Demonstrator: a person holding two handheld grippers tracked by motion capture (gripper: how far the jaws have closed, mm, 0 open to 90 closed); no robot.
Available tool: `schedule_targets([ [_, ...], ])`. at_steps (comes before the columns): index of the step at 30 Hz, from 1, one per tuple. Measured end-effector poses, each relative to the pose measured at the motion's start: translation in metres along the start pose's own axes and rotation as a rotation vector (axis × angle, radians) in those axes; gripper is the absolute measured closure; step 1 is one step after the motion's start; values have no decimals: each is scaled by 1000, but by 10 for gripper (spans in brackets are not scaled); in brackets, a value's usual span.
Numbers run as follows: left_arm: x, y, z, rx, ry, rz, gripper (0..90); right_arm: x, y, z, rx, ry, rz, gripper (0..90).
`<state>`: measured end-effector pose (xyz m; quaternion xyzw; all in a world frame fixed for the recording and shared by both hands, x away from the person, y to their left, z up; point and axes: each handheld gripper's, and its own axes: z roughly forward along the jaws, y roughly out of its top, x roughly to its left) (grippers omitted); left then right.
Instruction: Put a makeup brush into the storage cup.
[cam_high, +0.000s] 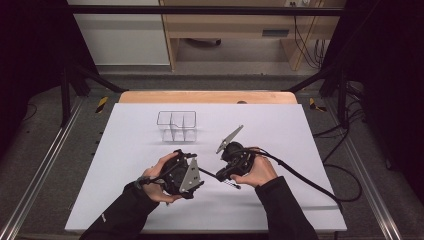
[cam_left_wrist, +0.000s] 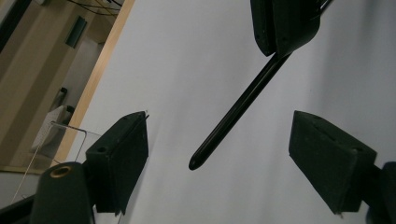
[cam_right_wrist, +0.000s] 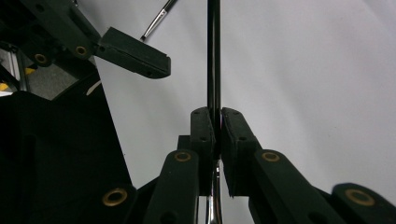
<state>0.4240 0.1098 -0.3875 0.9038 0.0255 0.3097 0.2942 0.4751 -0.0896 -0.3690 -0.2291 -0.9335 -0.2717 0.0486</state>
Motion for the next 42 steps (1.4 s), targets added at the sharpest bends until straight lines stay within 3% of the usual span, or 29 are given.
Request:
schedule_targets([
  [4,-3,0,3,17,18,39,228,0,0,1,1,8,1,845],
  [6,-5,0,5,23,-7,51,245,0,0,1,3,11,-3,845],
  [18,-14,-1,11,55,33,161,377,4,8,6,16,27,-15,845],
  [25,-18,0,13,61,39,199,471,5,9,9,22,36,-16,845],
  [42,-26,1,18,70,9,275,719,7,8,12,36,69,-28,845],
])
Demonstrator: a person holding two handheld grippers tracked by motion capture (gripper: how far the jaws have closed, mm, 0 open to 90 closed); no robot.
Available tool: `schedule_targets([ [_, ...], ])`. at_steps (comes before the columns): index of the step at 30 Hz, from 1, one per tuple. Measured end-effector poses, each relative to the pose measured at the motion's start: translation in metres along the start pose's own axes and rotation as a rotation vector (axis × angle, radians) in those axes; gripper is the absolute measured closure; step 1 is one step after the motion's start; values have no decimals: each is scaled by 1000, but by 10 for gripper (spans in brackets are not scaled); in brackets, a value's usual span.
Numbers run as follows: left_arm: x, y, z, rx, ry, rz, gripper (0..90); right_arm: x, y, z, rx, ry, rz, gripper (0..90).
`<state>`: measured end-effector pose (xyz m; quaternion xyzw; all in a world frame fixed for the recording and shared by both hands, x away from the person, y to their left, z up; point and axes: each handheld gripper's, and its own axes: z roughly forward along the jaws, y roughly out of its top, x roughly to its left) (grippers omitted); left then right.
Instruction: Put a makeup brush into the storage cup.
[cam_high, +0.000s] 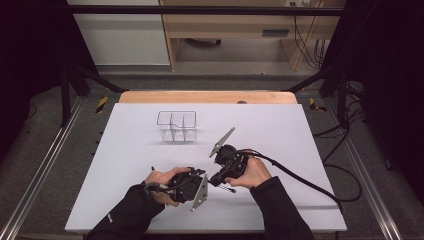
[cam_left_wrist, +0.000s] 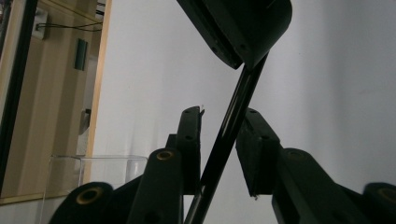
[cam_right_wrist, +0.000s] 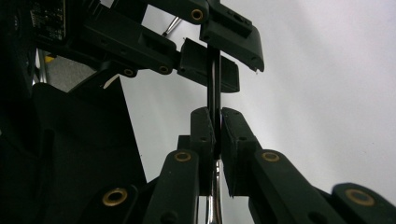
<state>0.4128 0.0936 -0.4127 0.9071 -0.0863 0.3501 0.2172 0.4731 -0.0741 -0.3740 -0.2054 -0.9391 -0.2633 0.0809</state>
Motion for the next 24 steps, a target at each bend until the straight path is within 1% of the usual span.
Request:
schedule_targets([
  [9,-2,0,1,8,-39,14,787,1,0,0,-2,6,1,844],
  [14,-3,0,0,15,-58,23,808,1,-1,0,-6,10,-13,844],
  [17,-5,0,1,13,-70,23,821,2,-1,-2,-11,10,-11,843],
  [24,-5,0,1,20,-83,14,826,2,-1,-1,-16,7,-10,840],
])
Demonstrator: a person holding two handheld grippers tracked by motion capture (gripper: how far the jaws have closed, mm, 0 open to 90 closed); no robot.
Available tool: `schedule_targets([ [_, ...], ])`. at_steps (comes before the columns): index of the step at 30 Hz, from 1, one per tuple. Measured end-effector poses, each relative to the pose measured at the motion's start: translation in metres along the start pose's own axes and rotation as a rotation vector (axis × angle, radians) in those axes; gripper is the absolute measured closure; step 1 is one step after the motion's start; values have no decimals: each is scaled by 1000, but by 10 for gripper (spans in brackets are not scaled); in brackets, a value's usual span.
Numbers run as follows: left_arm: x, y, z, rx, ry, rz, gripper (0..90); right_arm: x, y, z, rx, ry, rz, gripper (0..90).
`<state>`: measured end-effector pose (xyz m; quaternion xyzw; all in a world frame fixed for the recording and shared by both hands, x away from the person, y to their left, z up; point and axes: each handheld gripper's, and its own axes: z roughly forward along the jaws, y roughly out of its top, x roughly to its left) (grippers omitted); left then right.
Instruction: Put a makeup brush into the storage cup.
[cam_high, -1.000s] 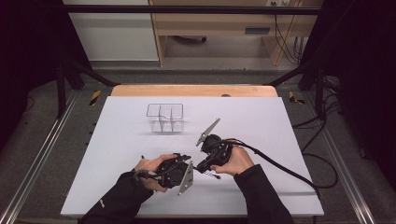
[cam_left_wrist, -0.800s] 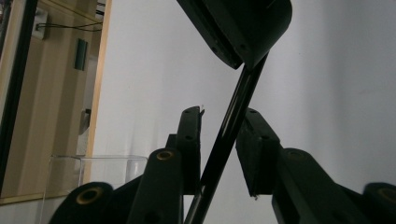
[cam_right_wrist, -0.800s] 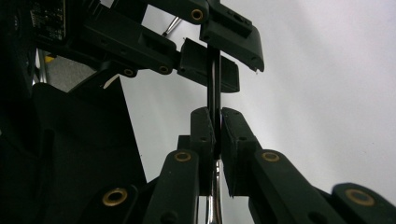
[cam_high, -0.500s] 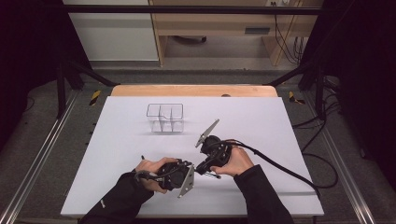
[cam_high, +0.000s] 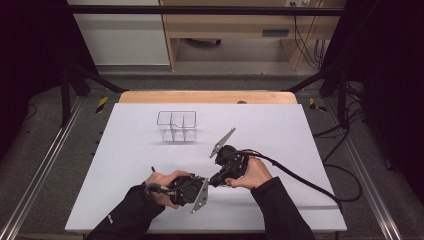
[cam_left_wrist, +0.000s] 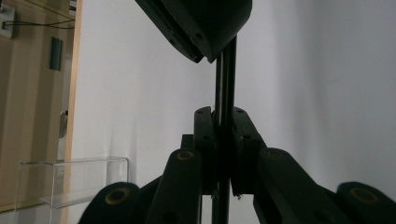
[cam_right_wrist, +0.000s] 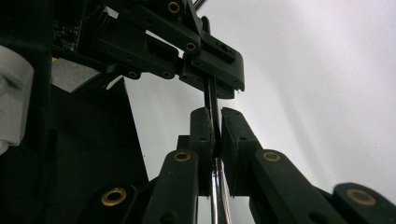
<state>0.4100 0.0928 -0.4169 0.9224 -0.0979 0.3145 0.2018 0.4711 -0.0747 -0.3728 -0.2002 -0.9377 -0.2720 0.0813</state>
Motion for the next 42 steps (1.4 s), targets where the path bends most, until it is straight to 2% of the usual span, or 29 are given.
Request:
schedule_targets([
  [8,2,-3,-1,-6,-16,-37,827,1,0,-1,-21,-10,-3,834],
  [11,2,-5,-1,-3,-27,-55,827,1,-1,-5,-49,-29,-10,827],
  [14,0,-6,0,11,-30,-55,827,1,-1,-13,-87,-57,-15,800],
  [16,-1,-7,0,11,-35,-62,827,1,-2,-19,-108,-80,-9,763],
  [19,-1,-9,0,10,-37,-76,827,1,-3,-27,-150,-148,-5,676],
  [27,0,-16,-3,2,-33,-136,827,1,-6,-40,-263,-291,10,432],
  [35,1,-23,-3,-10,-34,-224,826,-1,-10,-48,-359,-378,60,264],
  [42,2,-28,-4,-33,-35,-314,826,-5,-18,-54,-431,-431,95,191],
])
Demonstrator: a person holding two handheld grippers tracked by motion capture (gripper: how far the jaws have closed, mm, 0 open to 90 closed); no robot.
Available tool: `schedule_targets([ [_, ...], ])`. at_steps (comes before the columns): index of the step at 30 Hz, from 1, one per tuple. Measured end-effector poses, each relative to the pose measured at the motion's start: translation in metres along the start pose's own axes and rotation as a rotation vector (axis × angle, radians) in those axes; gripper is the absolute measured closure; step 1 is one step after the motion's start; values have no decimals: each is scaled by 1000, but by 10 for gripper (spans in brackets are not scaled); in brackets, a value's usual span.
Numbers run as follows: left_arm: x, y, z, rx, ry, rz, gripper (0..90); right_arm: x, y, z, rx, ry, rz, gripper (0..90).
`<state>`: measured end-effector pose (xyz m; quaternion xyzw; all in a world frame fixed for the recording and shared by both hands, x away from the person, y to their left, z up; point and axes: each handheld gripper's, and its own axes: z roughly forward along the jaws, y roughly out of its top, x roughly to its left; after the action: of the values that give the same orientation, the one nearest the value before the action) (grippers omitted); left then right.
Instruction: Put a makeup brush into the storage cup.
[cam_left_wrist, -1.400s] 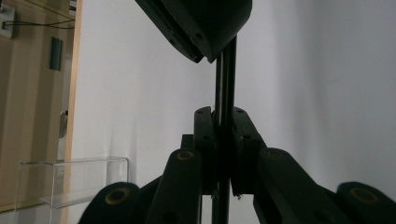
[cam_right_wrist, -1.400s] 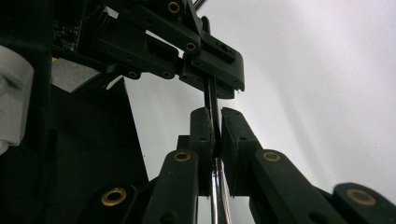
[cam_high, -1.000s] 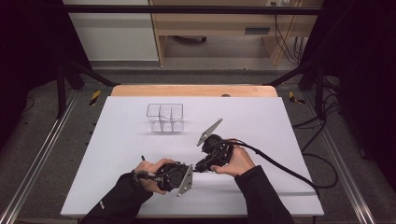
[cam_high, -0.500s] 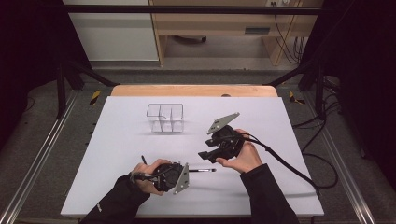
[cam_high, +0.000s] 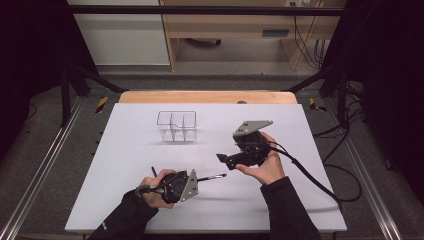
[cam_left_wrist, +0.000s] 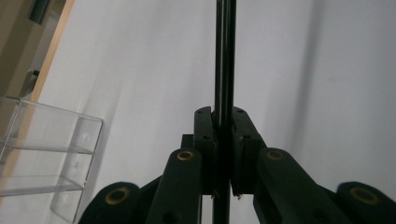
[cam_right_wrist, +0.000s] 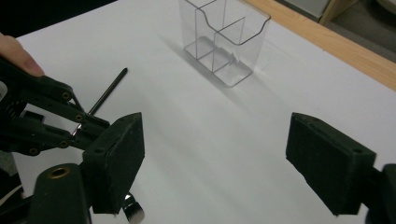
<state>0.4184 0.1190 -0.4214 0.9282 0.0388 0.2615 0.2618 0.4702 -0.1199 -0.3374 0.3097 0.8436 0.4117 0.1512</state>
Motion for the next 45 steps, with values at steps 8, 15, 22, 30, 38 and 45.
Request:
schedule_targets([
  [8,1,-4,1,-27,-21,-85,826,-5,-7,-8,-62,-12,28,167],
  [15,2,-8,1,-60,-20,-162,826,-7,-16,-9,-96,-50,45,120],
  [22,3,-13,0,-93,-9,-233,826,-8,-26,-12,-142,-61,84,101],
  [30,3,-17,4,-88,10,-307,826,-4,-38,-15,-203,-74,115,92],
  [38,3,-19,6,-84,15,-370,826,0,-49,-12,-227,-62,137,87],
  [45,6,-21,5,-117,5,-461,827,5,-56,-6,-241,-47,161,92],
])
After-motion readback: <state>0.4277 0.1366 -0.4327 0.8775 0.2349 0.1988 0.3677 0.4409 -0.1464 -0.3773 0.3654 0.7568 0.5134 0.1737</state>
